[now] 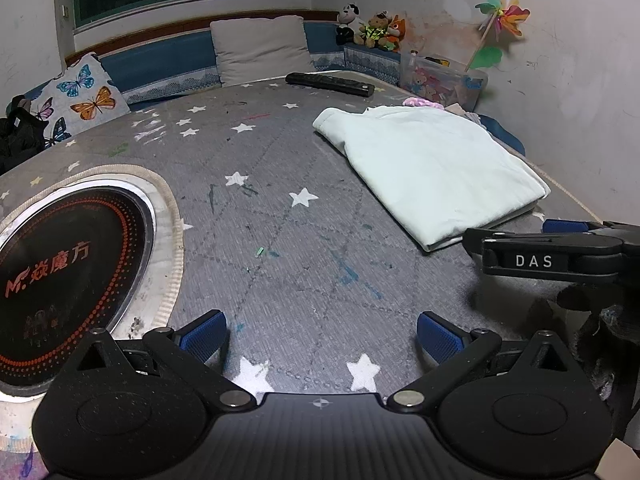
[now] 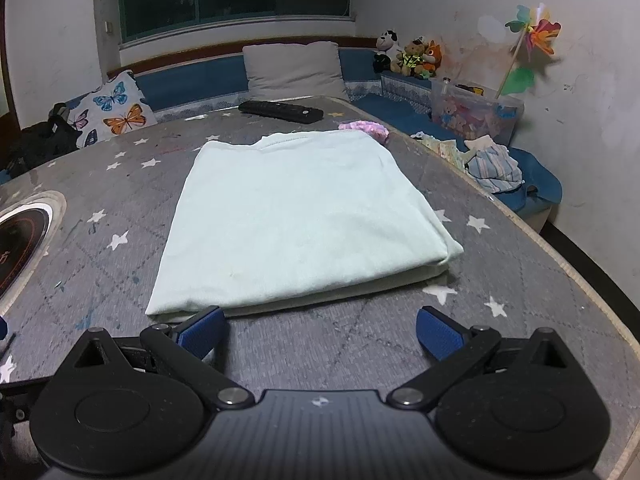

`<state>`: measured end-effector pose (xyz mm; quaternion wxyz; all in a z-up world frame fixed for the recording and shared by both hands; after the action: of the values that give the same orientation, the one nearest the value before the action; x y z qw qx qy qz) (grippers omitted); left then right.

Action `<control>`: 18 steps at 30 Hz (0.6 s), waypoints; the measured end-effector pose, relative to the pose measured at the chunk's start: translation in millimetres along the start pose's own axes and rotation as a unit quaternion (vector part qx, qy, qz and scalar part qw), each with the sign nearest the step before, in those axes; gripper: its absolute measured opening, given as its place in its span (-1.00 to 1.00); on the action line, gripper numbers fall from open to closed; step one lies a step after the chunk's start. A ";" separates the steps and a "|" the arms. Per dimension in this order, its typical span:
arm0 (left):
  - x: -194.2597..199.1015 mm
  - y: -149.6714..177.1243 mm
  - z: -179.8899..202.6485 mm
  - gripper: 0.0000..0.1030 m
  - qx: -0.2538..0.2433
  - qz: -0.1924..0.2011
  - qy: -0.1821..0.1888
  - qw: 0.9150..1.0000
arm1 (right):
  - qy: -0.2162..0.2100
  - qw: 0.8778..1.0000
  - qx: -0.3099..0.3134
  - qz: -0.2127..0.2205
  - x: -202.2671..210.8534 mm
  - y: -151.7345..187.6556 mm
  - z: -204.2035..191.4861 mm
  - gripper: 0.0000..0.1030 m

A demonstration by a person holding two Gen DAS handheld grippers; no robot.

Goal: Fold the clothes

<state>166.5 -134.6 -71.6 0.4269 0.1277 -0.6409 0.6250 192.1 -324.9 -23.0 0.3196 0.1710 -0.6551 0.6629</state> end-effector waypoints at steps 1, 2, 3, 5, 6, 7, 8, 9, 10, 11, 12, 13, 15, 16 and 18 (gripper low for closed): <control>0.0 0.0 -0.2 1.00 0.000 0.000 0.000 1.000 | 0.000 1.000 -0.001 0.000 -0.7 -0.5 -0.5 1.00; 0.0 0.0 -0.3 1.00 0.001 -0.001 0.000 1.000 | 0.000 1.000 -0.001 0.000 -1.5 -1.1 -0.9 1.00; -0.1 0.0 -0.5 1.00 0.001 -0.001 0.001 1.000 | 0.001 1.000 -0.002 0.000 -2.3 -1.6 -1.3 1.00; -0.5 -0.4 -0.7 1.00 0.002 -0.001 0.001 1.000 | 0.001 1.000 -0.003 0.000 -4.2 -3.1 -1.9 1.00; -0.6 -0.5 -0.9 1.00 0.002 -0.001 0.001 1.000 | 0.002 1.000 -0.005 0.000 -5.0 -3.5 -2.2 1.00; -0.7 -0.4 -1.1 1.00 0.002 -0.001 0.002 1.000 | 0.002 1.000 -0.005 0.001 -5.4 -3.8 -2.5 1.00; -1.0 -0.3 -1.2 1.00 0.002 -0.002 0.002 1.000 | 0.002 1.000 -0.006 0.001 -5.7 -3.8 -2.8 1.00; -1.2 -0.2 -1.3 1.00 0.002 -0.002 0.002 1.000 | 0.003 1.000 -0.006 0.001 -5.8 -3.6 -3.0 1.00; -1.5 -0.1 -1.4 1.00 0.002 -0.003 0.002 1.000 | 0.003 1.000 -0.007 0.002 -6.0 -3.4 -3.3 1.00; -1.8 0.1 -1.2 1.00 0.002 -0.003 0.003 1.000 | 0.003 1.000 -0.007 0.002 -6.0 -3.2 -3.5 1.00; -2.0 0.2 -0.9 1.00 0.001 -0.004 0.003 1.000 | 0.003 1.000 -0.007 0.002 -5.9 -3.2 -3.3 1.00; -2.0 0.2 -0.4 1.00 0.001 -0.004 0.004 1.000 | 0.003 1.000 -0.008 0.002 -5.9 -3.3 -3.2 1.00; -2.2 0.0 0.5 1.00 0.000 -0.004 0.005 1.000 | 0.003 1.000 -0.009 0.002 -6.2 -3.6 -3.0 1.00; -2.3 -0.1 0.9 1.00 -0.001 -0.004 0.005 1.000 | 0.003 1.000 -0.010 0.002 -6.4 -3.7 -2.8 1.00; -2.3 -0.3 1.1 1.00 -0.001 -0.004 0.005 1.000 | 0.003 1.000 -0.010 0.002 -6.7 -4.0 -3.1 1.00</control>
<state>167.7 -136.5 -72.9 0.4322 0.1266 -0.6391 0.6235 200.3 -323.4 -24.6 0.3221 0.1640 -0.6613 0.6573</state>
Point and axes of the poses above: each gripper's, at about its wrist camera, not at the fingertips, and x roughly against the way its jaws point, z to its right, y to its underside, the point moved 6 cm from there along -x, roughly the way its jaws point, and after that the axes turned 8 degrees about y, right-handed, at the moved point
